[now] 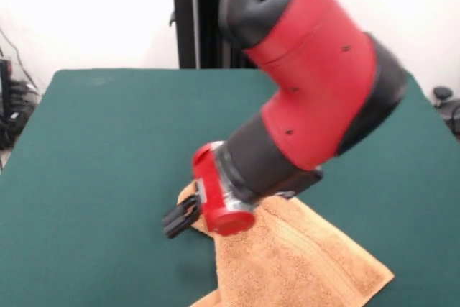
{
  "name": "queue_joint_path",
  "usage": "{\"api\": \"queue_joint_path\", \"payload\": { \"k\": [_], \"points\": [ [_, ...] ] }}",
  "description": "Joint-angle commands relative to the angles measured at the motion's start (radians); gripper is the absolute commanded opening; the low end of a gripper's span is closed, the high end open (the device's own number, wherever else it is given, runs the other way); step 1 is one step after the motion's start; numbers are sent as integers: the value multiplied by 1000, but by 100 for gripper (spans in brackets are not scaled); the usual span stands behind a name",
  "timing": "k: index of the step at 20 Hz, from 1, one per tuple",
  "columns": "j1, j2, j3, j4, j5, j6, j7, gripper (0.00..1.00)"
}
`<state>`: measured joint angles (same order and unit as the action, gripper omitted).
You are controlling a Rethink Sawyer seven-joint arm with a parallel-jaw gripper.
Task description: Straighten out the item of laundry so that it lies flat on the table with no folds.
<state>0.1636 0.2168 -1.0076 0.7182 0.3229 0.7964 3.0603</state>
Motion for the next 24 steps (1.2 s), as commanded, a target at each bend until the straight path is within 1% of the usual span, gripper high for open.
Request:
{"api": "queue_joint_path", "payload": {
  "k": [1, 2, 3, 4, 5, 6, 7, 8, 9, 11, 12, 13, 14, 15, 16, 17, 18, 20, 21, 22, 23, 24],
  "points": [
    [-212, -85, 478, 23, -185, -285, -826, 0],
    [-294, -130, 618, 69, -219, -341, -1007, 0],
    [-329, -155, 646, 90, -303, -388, -1126, 0],
    [-321, -168, 590, 107, -453, -540, -1061, 0],
    [-324, -184, 562, 132, -633, -727, -895, 0],
    [-309, -166, 492, 131, -741, -818, -770, 0],
    [-321, -185, 501, 195, -725, -823, -725, 0],
    [-367, -229, 592, 261, -726, -774, -793, 0],
    [-387, -248, 626, 297, -752, -783, -765, 0],
    [-417, -254, 671, 297, -793, -731, -799, 0],
    [-418, -242, 665, 288, -762, -673, -775, 0],
    [-433, -241, 686, 285, -755, -666, -741, 0],
    [-532, -313, 867, 343, -776, -592, -881, 0],
    [-598, -357, 973, 388, -764, -503, -964, 0],
    [-659, -395, 1066, 435, -759, -443, -1024, 0],
    [-704, -415, 1129, 470, -747, -399, -1053, 0],
    [-708, -433, 1136, 490, -733, -368, -1056, 0],
    [-699, -453, 1129, 506, -741, -369, -1043, 0],
    [-693, -459, 1127, 494, -735, -337, -1049, 0],
    [-699, -460, 1137, 497, -733, -315, -1048, 0],
    [-707, -439, 1149, 470, -727, -274, -1056, 0],
    [-707, -436, 1152, 469, -723, -251, -1046, 0]
  ]
}}
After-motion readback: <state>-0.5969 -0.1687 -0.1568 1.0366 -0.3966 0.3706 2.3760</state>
